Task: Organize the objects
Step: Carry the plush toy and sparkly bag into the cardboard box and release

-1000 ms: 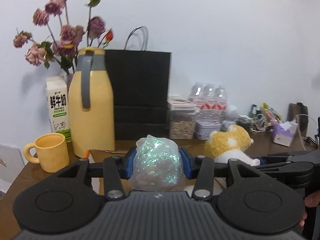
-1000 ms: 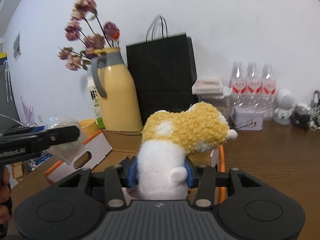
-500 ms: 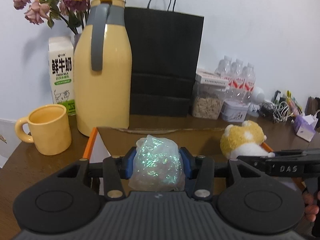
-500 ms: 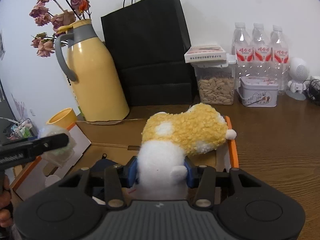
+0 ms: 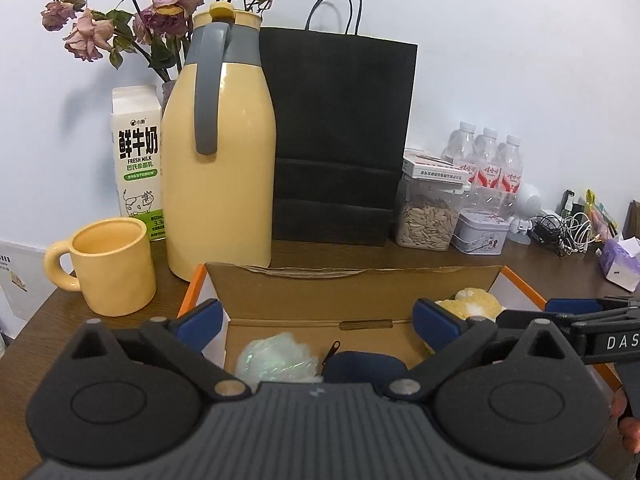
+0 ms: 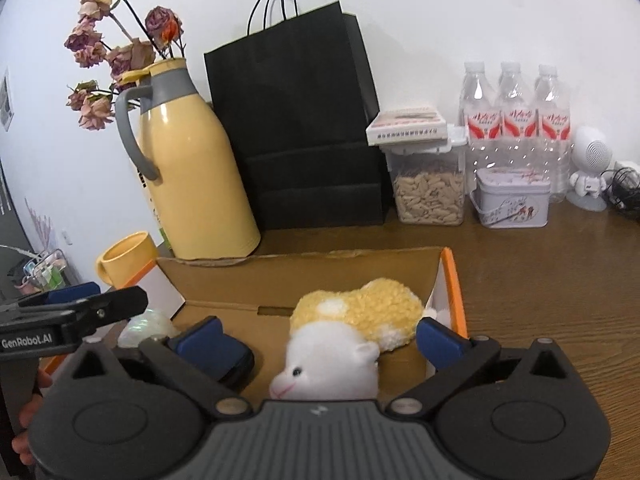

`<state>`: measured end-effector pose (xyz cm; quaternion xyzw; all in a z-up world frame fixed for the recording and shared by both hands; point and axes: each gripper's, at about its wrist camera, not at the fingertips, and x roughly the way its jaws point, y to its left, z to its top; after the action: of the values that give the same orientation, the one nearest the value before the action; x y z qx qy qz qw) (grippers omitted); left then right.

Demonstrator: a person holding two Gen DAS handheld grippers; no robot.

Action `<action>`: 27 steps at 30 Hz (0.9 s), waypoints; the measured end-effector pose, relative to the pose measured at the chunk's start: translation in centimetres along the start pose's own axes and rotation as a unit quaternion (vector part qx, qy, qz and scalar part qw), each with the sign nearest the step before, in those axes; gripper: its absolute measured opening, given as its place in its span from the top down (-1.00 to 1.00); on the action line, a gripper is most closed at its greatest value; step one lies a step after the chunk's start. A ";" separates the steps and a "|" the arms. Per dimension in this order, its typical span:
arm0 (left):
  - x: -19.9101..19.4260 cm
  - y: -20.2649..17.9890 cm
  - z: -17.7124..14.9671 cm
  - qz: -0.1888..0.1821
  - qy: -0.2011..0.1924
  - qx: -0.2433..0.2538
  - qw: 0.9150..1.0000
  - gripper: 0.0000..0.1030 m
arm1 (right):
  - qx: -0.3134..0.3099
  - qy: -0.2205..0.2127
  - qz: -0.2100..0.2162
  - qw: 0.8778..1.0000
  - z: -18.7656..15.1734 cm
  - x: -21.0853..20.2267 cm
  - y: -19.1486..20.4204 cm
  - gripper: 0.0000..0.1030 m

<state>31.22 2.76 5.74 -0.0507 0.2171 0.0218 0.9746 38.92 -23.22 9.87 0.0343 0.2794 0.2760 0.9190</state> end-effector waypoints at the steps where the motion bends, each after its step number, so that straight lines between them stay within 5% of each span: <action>1: -0.1 -0.1 0.0 0.000 -0.001 0.001 1.000 -1.00 | -0.001 -0.004 -0.003 1.000 0.1 -0.2 0.1 -1.00; 17: -6.0 -1.6 1.1 -0.022 -0.061 0.019 0.998 -1.00 | -0.014 -0.097 -0.029 0.995 -0.6 -6.7 3.1 -1.00; 27: -12.1 -1.8 -1.7 -0.045 -0.066 0.021 0.997 -1.00 | -0.058 -0.121 -0.036 0.990 -3.7 -13.0 5.3 -1.00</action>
<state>19.69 0.54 9.56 -0.0388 0.1502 -0.0229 0.9876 25.32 -25.92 14.34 0.0037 0.1511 0.2519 0.9559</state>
